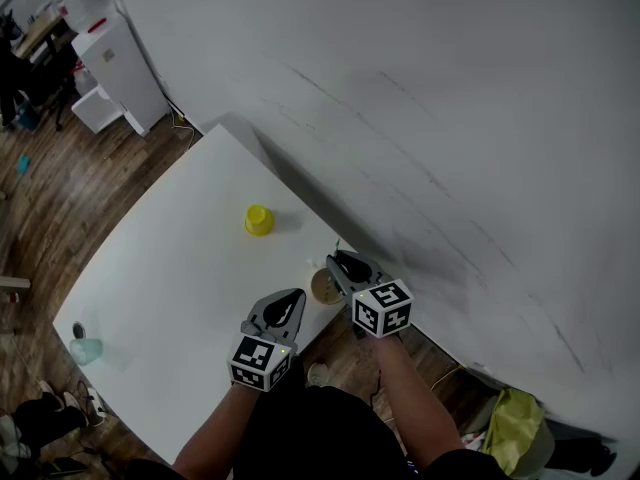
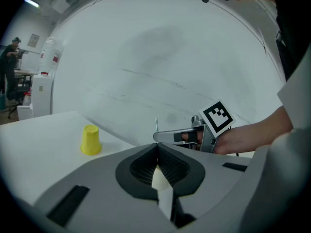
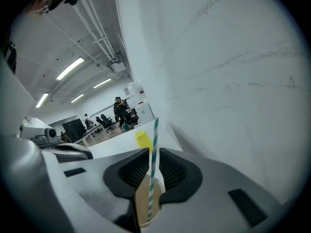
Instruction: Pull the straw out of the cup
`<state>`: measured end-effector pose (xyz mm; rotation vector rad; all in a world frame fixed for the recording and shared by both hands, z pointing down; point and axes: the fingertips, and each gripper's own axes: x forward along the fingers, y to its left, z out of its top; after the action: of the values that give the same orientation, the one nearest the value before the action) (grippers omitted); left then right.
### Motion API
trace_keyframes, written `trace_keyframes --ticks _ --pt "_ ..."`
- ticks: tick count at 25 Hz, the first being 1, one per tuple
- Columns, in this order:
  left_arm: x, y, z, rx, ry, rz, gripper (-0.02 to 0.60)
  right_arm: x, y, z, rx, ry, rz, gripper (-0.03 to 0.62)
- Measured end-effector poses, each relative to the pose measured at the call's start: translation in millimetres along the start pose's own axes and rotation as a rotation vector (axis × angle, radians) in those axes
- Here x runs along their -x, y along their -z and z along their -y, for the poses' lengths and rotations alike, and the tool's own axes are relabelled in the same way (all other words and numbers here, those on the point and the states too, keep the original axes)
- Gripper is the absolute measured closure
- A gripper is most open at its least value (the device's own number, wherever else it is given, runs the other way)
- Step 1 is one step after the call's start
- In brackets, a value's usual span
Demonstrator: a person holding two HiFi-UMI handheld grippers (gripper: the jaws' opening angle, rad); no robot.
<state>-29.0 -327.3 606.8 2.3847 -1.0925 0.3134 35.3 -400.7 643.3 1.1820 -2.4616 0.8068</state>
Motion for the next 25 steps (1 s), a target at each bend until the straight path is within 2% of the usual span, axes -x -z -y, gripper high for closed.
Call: trace_keyframes --ticks 5,18,25 --pt "0.5 -2.8 -1.1 -0.002 -0.003 0.006 0.568 0.3 -3.0 -5.0 -0.009 -0.028 0.013 0.554" --pt "14.9 -4.9 13.4 -0.012 -0.026 0.029 0.568 29.0 -18.2 -17.0 -0.013 -0.056 0.091 0.557" --pt "31.4 -8.6 30.1 -0.023 -0.048 0.062 0.568 60.0 -32.0 -27.8 0.01 -0.067 0.168 0.557"
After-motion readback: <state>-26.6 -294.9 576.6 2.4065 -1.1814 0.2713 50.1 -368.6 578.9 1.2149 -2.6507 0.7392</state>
